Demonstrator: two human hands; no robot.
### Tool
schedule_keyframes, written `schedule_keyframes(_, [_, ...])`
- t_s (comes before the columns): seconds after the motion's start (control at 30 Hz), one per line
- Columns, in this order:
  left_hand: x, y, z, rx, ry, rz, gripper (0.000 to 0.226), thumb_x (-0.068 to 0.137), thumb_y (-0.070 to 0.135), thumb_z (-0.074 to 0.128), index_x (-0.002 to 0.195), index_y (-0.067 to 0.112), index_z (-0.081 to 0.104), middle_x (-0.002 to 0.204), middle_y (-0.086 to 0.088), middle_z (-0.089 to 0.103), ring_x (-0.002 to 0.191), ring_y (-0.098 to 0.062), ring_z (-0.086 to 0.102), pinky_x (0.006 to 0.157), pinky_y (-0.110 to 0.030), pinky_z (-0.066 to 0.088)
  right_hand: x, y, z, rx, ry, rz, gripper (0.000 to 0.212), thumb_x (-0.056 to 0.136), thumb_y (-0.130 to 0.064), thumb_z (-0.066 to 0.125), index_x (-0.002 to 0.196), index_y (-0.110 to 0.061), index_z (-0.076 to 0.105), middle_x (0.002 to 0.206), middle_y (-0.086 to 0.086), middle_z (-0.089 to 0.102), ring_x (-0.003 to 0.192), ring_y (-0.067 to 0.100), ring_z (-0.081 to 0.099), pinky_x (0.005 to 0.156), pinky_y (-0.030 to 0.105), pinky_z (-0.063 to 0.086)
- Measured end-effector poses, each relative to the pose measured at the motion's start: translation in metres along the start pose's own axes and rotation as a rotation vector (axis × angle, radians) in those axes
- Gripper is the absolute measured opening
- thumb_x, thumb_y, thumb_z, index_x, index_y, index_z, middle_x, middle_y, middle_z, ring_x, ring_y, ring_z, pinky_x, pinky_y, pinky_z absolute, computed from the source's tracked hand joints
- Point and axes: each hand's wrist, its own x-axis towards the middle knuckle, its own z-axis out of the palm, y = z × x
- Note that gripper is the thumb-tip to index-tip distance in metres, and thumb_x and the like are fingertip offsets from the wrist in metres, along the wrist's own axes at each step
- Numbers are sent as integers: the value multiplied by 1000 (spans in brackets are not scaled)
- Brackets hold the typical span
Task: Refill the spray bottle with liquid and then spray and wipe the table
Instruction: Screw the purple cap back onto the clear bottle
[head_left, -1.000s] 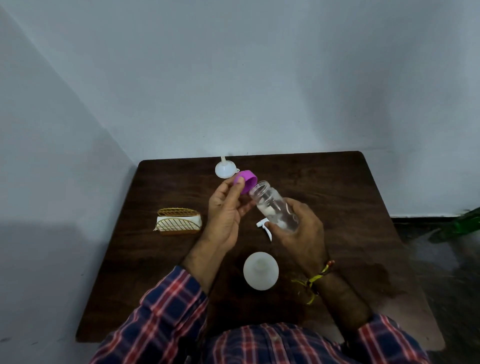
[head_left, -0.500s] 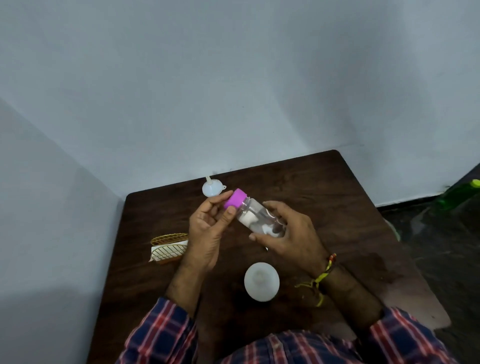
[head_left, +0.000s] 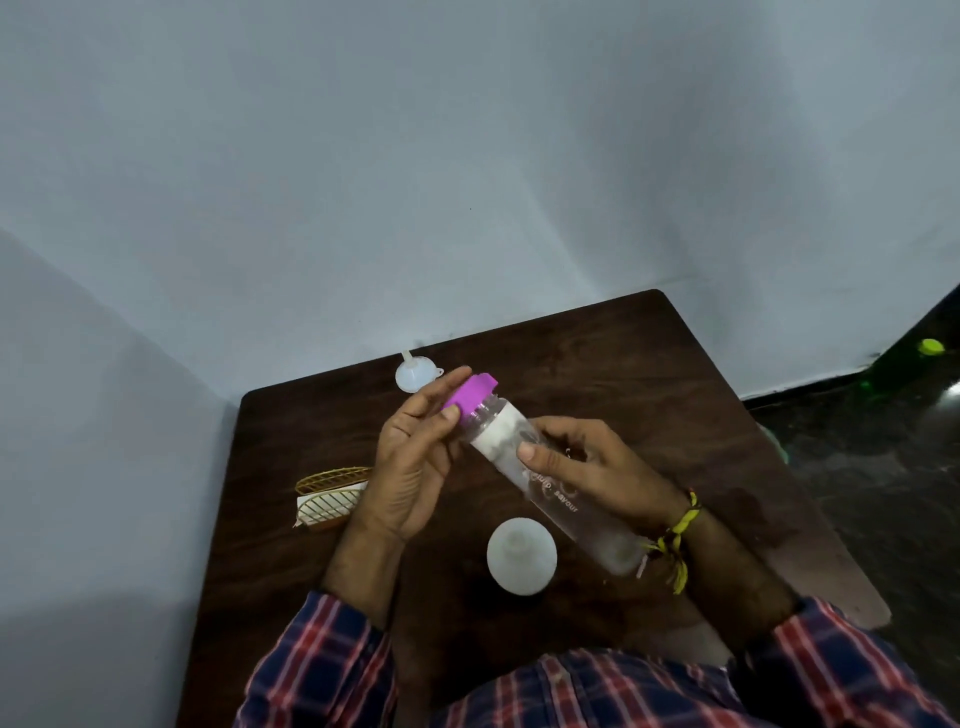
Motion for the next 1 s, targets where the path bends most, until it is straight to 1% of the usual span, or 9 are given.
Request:
schedule_keyframes(0.13, [4, -3, 12, 105, 201, 103, 52, 70, 43, 84, 110, 14, 71, 123, -18, 64, 106, -22, 64, 80, -30, 57, 5, 0, 10, -19, 48, -24, 28, 91, -34, 71, 114, -17, 70, 102, 6, 73, 94, 28, 71, 82, 50, 59])
schedule_keyframes(0.2, [4, -2, 13, 62, 230, 102, 42, 76, 32, 79, 114, 16, 69, 123, -18, 64, 106, -25, 64, 81, -36, 57, 7, -1, 12, -7, 40, -34, 32, 91, -38, 70, 115, -16, 69, 102, 10, 73, 95, 33, 70, 82, 56, 57])
schedule_keyframes(0.33, [1, -1, 9, -70, 154, 9, 42, 92, 21, 51, 129, 3, 55, 130, -18, 60, 117, -31, 60, 96, -46, 49, 6, 1, 13, -15, 43, -36, 28, 93, -34, 68, 115, -16, 69, 101, 9, 73, 92, 32, 70, 81, 54, 58])
schedule_keyframes(0.4, [2, -2, 15, 40, 234, 47, 40, 96, 33, 53, 121, 3, 62, 121, -10, 64, 106, -21, 63, 85, -39, 54, 7, 2, 16, -32, 54, -35, 31, 91, -39, 69, 115, -19, 69, 99, 6, 73, 90, 29, 70, 79, 54, 58])
schedule_keyframes(0.5, [2, -4, 20, 198, 313, 116, 27, 88, 26, 62, 108, 11, 69, 113, -3, 68, 96, -11, 64, 72, -25, 55, 7, 2, 16, -57, 60, -30, 38, 88, -44, 69, 117, -20, 69, 101, 2, 74, 91, 21, 72, 80, 49, 60])
schedule_keyframes(0.63, [2, 0, 11, 66, 229, 42, 37, 95, 11, 51, 132, 12, 55, 123, -14, 65, 109, -27, 64, 85, -36, 56, 6, 4, 13, -65, 60, -20, 32, 91, -36, 71, 118, -19, 69, 101, 1, 74, 91, 19, 72, 80, 48, 60])
schedule_keyframes(0.8, [1, -3, 17, 228, 385, 59, 59, 74, 28, 76, 129, 19, 55, 104, -12, 69, 98, -22, 66, 75, -32, 56, 7, 3, 12, -69, 69, -20, 42, 87, -48, 68, 118, -21, 69, 101, 1, 74, 90, 20, 72, 79, 49, 60])
schedule_keyframes(0.9, [1, -4, 11, 48, 331, 3, 47, 91, 10, 60, 136, 15, 50, 105, -8, 73, 96, -20, 65, 82, -39, 52, 6, 3, 10, -63, 77, -11, 43, 86, -49, 68, 118, -20, 69, 101, 3, 74, 90, 23, 72, 79, 53, 59])
schedule_keyframes(1.0, [-2, -5, 14, 63, 346, 8, 48, 91, 22, 59, 138, 17, 47, 101, 0, 72, 94, -16, 65, 80, -36, 52, 6, 3, 12, -97, 86, -24, 48, 84, -53, 68, 120, -20, 68, 103, 2, 74, 92, 21, 72, 80, 52, 58])
